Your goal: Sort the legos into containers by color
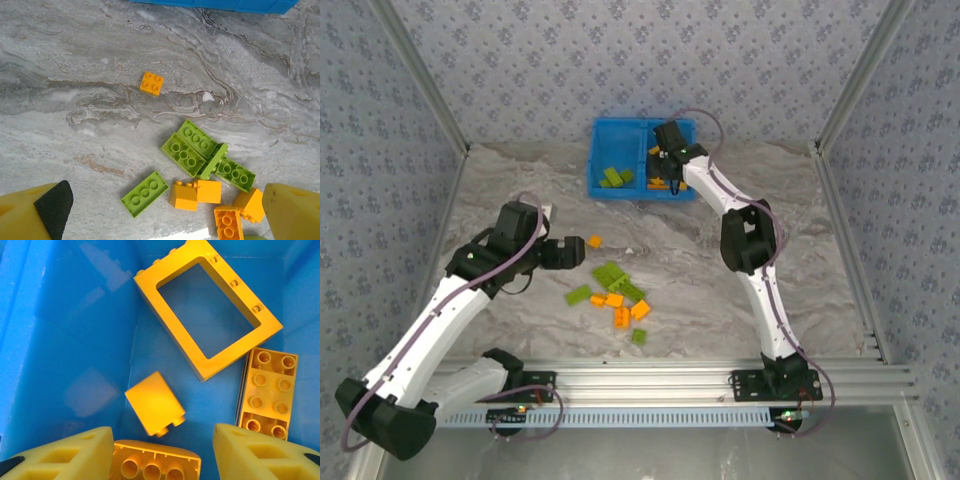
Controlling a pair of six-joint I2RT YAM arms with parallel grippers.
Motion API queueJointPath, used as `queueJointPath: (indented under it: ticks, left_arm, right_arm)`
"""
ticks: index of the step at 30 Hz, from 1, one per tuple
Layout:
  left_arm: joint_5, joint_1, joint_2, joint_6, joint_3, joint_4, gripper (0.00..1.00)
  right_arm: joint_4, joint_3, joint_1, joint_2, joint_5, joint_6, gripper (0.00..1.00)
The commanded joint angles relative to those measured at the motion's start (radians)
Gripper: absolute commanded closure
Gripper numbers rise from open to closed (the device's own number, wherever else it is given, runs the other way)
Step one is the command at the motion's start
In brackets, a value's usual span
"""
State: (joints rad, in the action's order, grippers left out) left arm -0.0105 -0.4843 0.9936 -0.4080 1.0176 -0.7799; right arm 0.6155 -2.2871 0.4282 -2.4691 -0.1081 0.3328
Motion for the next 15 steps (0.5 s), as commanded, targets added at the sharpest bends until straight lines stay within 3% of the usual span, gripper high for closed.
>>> queueJointPath:
  ticks: [1,6,11,15]
  left_arm:
    - [0.034,0.003,0.043,-0.050,-0.029,0.083,0.01]
    - [0.058,0.003,0.183,-0.062,-0.020,0.194,0.01]
    - [0.056,0.009,0.421,-0.013,0.075,0.237,0.04]
    - [0.041,0.012,0.621,0.050,0.174,0.231,0.08]
  right_arm:
    - [0.049,0.010,-0.008,0.113,0.010,-0.001,0.42]
    - [-0.076,0.286,-0.002,0.405,0.098,-0.021,0.39]
    - [-0.229,0.699,0.037,0.787,0.157,-0.060,0.24]
    - [-0.254,0.949,0.073,1.046,0.164,-0.089,0.11]
